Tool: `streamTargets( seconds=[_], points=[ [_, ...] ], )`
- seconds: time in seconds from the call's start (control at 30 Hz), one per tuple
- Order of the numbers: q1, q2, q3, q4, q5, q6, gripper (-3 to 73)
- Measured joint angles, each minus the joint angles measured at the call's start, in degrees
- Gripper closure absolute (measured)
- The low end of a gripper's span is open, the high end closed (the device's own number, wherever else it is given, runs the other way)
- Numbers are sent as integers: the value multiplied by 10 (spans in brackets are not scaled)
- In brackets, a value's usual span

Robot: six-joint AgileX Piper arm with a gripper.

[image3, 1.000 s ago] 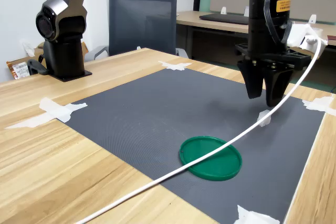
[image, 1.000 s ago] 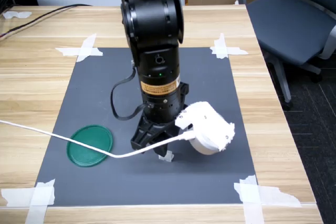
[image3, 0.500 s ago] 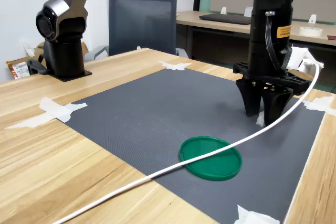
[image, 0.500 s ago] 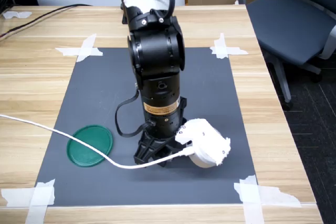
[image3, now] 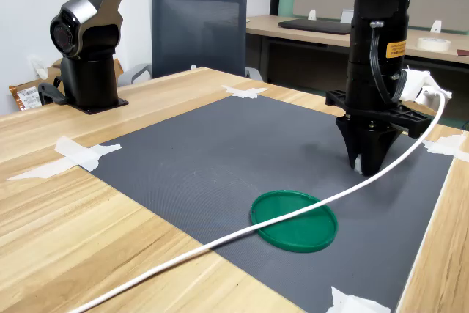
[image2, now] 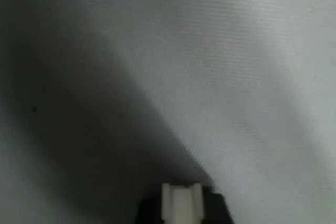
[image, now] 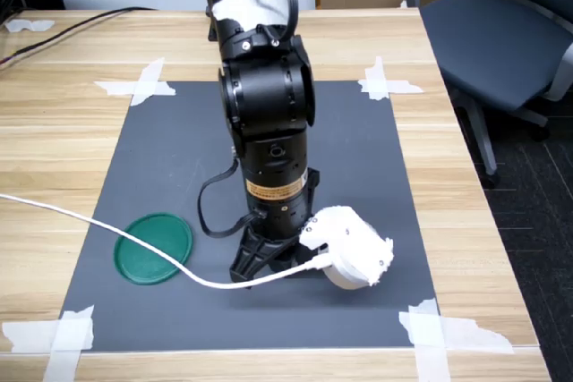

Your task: Grasp a white terminal and put it in the green lid.

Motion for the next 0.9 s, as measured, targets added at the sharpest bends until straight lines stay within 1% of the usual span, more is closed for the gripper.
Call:
streamTargets(
  seconds=[0.2,0.3,0.43,0.53,0.7,0.9],
  points=[
    [-4,-6,0,4,0,16,617],
    [-18,-27,0,29,0,18,617],
    [-50,-59,0,65,-1,13,617],
    [-77,-77,0,81,-1,-1,617],
    [-119,-92,0,86,0,-23,617],
    [-164,-94,0,87,28,-37,617]
  ],
)
